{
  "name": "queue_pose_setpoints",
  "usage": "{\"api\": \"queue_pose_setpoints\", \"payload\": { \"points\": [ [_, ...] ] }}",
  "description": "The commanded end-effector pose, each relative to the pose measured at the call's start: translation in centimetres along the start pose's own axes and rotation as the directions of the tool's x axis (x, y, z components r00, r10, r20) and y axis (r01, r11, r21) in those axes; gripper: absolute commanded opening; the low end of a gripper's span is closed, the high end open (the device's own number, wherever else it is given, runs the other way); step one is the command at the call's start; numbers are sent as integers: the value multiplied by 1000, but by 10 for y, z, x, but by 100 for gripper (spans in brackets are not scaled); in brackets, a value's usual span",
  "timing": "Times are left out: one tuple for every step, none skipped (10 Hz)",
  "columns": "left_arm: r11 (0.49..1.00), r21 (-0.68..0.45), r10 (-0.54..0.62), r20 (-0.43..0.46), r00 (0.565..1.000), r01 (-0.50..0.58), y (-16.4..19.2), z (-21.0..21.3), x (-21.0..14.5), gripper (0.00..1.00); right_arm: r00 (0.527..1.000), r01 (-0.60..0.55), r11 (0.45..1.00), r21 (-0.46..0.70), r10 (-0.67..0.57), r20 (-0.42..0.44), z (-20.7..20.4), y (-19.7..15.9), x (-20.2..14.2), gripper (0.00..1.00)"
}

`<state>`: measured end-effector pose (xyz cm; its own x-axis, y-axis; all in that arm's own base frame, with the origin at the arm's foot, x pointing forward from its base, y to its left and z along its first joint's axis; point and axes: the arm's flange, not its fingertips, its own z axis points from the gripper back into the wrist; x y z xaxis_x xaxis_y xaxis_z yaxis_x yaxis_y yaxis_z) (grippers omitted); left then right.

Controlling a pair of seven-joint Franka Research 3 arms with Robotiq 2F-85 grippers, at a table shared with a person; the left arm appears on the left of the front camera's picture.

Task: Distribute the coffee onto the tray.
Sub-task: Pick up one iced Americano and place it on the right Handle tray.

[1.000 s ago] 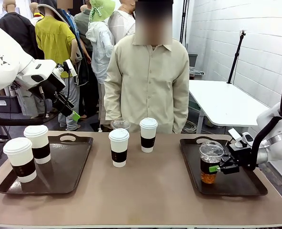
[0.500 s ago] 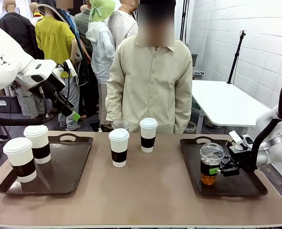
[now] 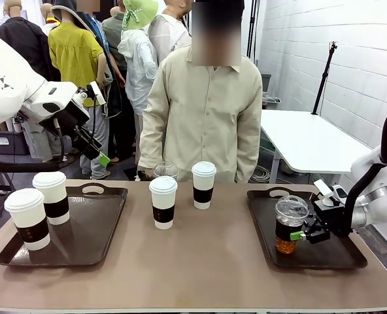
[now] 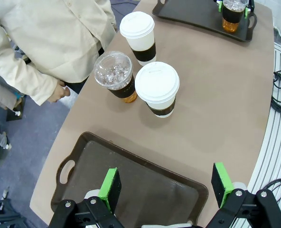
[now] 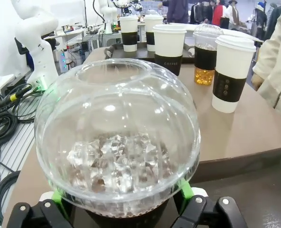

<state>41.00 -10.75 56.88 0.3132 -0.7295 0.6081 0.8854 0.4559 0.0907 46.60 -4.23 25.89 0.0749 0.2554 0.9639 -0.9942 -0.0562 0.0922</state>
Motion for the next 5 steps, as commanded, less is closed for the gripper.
{"api": "queue_pose_setpoints", "payload": {
  "points": [
    [1000, -8, 2, 6, 1000, -2, 1, 0, -1, 100, 999, 39, 999, 15, -39, -8, 7, 0, 1, 100],
    [1000, -8, 2, 6, 1000, -2, 1, 0, -1, 100, 998, 62, 998, 13, -61, -8, 11, 2, 0, 100],
    [1000, -8, 2, 6, 1000, -2, 1, 0, -1, 100, 996, 83, 997, 1, -83, -14, 16, 4, -2, 100],
    [1000, -8, 2, 6, 1000, -2, 1, 0, -1, 100, 995, 96, 995, -16, -96, -19, 21, 6, -4, 100],
    [1000, -8, 2, 6, 1000, -2, 1, 0, -1, 100, 994, 109, 994, -22, -109, -21, 27, 7, -4, 100]
  ]
}}
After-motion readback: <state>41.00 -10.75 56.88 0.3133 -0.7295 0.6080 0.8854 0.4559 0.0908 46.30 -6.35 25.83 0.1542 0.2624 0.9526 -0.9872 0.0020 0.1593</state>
